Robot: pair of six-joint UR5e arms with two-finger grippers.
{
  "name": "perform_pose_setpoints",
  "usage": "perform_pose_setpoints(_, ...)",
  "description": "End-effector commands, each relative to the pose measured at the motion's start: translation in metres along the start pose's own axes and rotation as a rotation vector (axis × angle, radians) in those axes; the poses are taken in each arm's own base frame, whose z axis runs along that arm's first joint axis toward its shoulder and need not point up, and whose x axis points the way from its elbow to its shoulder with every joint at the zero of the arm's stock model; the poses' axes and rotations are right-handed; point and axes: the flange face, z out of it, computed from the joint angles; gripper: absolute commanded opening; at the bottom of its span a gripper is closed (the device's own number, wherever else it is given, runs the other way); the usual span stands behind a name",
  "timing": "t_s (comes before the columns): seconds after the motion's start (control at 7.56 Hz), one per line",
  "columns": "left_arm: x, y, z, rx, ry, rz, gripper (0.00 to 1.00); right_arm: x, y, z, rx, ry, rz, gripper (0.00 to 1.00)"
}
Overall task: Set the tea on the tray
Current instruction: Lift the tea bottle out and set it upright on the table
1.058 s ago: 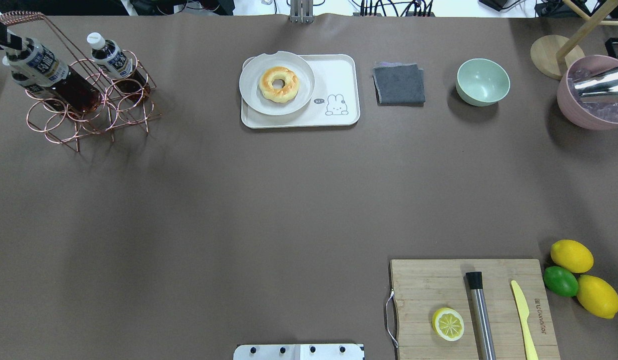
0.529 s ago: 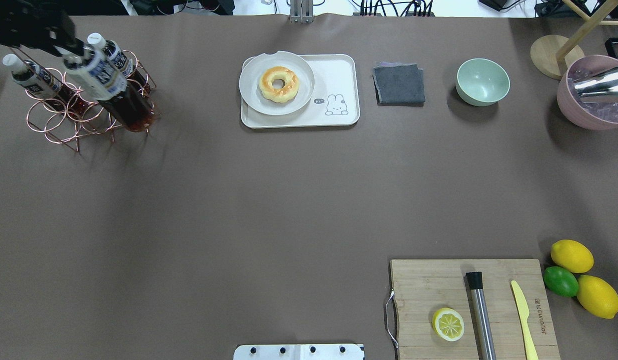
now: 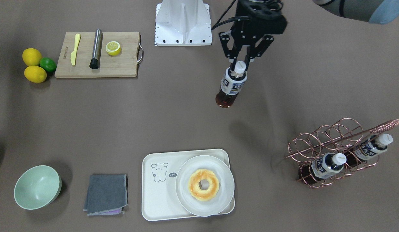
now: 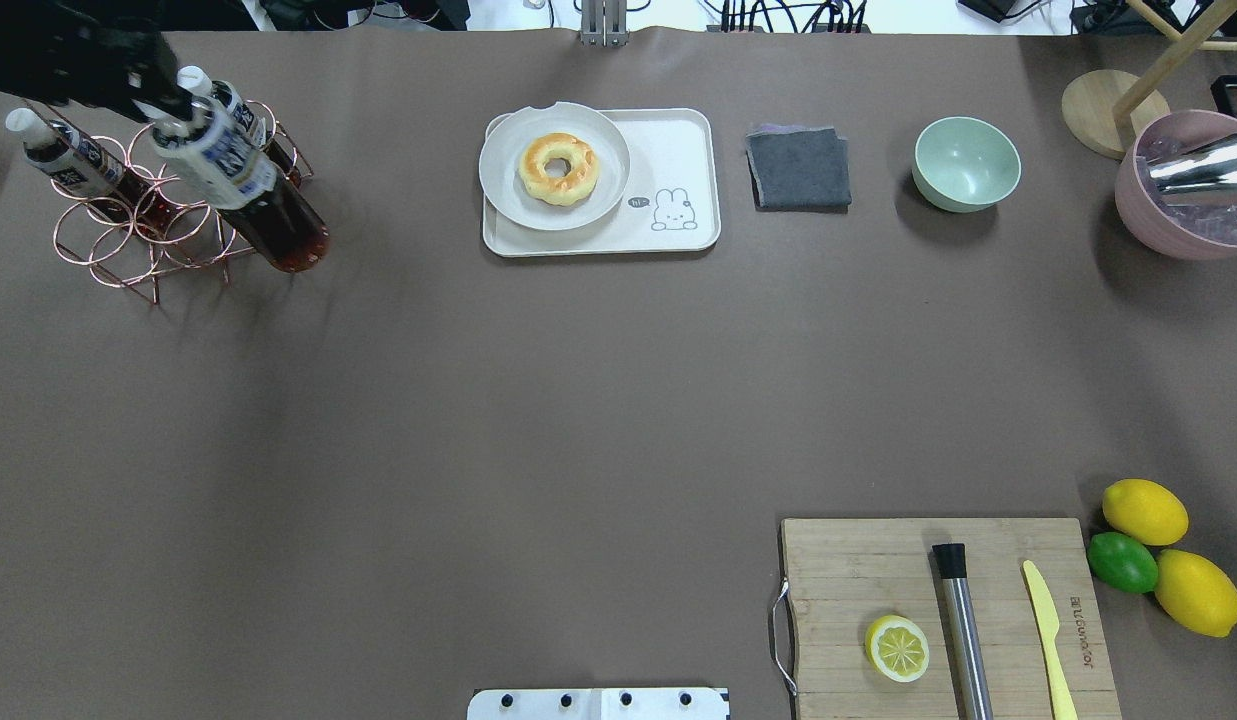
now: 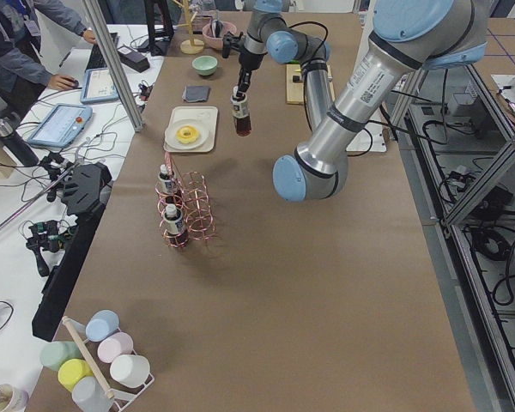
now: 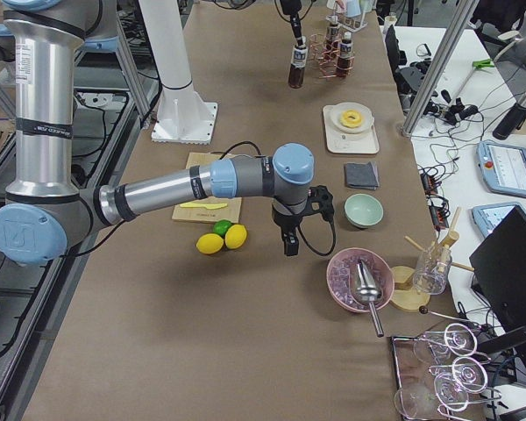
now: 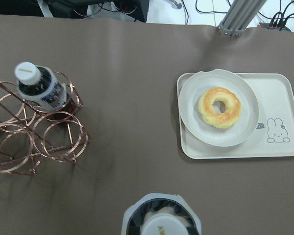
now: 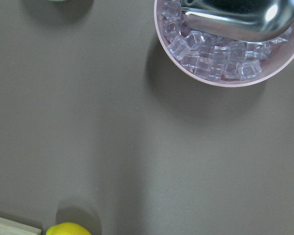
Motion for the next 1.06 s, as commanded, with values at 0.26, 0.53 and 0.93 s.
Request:
perform_pose_setpoints(0.26,0.109,0.1,0.056,-0.024,-0.039,0.018,0.0,-0.006,-0.002,-0.001,0.006,-0.042,0.001,1.0)
perform_pose_setpoints(0.53,0.114,0.12,0.061,-0.042,-0.04,0.024,0.0,-0.005,0.0,0.0,0.004,-0.044,-0.001,1.0)
perform_pose_setpoints(0.93,0.118,0.136,0.066,-0.038,-0.036,0.038,0.0,-0.006,0.0,-0.002,0.008,-0.043,-0.002,1.0)
